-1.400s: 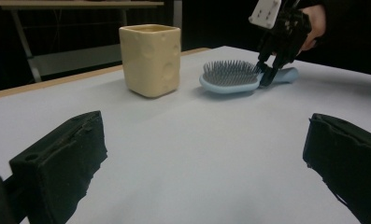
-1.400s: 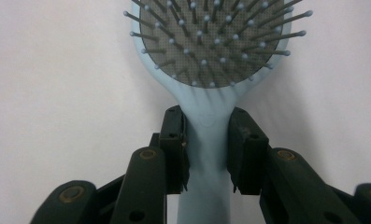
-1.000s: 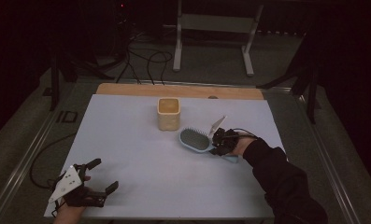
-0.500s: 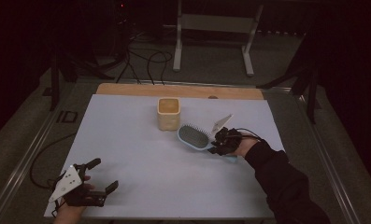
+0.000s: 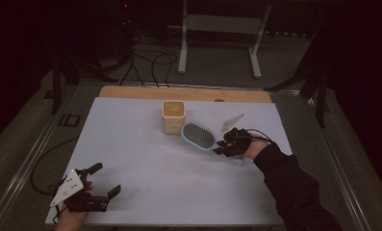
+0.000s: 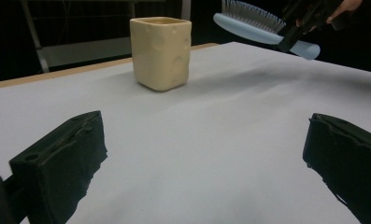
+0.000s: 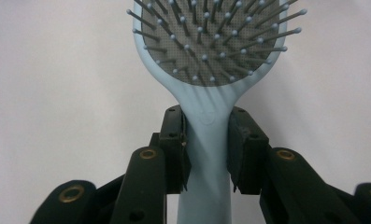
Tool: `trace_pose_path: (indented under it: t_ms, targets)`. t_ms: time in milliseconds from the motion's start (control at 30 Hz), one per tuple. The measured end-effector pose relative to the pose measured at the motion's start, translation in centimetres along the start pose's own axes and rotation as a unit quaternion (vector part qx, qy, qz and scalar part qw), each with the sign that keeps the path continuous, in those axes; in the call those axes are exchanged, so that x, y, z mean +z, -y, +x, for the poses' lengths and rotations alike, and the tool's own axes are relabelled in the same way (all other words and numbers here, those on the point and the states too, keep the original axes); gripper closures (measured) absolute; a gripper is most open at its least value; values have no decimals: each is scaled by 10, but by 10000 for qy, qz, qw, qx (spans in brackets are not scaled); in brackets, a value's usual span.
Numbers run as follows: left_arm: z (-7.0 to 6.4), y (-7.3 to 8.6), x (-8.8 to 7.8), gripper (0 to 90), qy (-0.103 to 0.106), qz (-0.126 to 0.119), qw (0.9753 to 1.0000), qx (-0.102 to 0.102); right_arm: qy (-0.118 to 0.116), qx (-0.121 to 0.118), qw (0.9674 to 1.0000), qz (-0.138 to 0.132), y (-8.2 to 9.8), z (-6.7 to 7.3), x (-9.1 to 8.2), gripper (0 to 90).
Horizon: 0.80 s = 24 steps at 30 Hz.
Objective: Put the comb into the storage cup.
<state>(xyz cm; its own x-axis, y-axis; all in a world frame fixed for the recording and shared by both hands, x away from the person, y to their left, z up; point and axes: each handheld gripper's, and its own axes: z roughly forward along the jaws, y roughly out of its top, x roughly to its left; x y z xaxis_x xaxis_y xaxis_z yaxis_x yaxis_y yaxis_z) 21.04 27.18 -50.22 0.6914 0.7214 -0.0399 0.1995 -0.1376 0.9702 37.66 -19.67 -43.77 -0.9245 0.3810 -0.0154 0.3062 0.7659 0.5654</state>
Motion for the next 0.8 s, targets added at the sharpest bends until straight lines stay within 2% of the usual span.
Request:
trace_pose_path:
  t_ms: [167, 300, 467, 633, 733, 800]
  targets:
    - [1, 0, -1, 0, -12, -18, 10000, -32, -41, 28, 9998, -202, -3, 0, -4, 699]
    - [1, 0, 0, 0, -10, -13, 10000, -41, 29, 12, 9994, -345, -5, -1, -8, 698]
    - [1, 0, 0, 0, -18, -6, 10000, -33, 75, 142, 9981, -588, -9, -2, -13, 698]
    - [1, 0, 0, 0, -26, -2, 10000, -25, 224, 250, 9951, -926, -17, -3, -19, 698]
    - [1, 0, 0, 0, -22, -2, 10000, -20, 255, 286, 9943, -995, -19, -4, -20, 698]
    - [1, 0, -1, 0, -28, -10, 10000, -27, 318, 367, 9925, -1121, -23, -4, -20, 698]
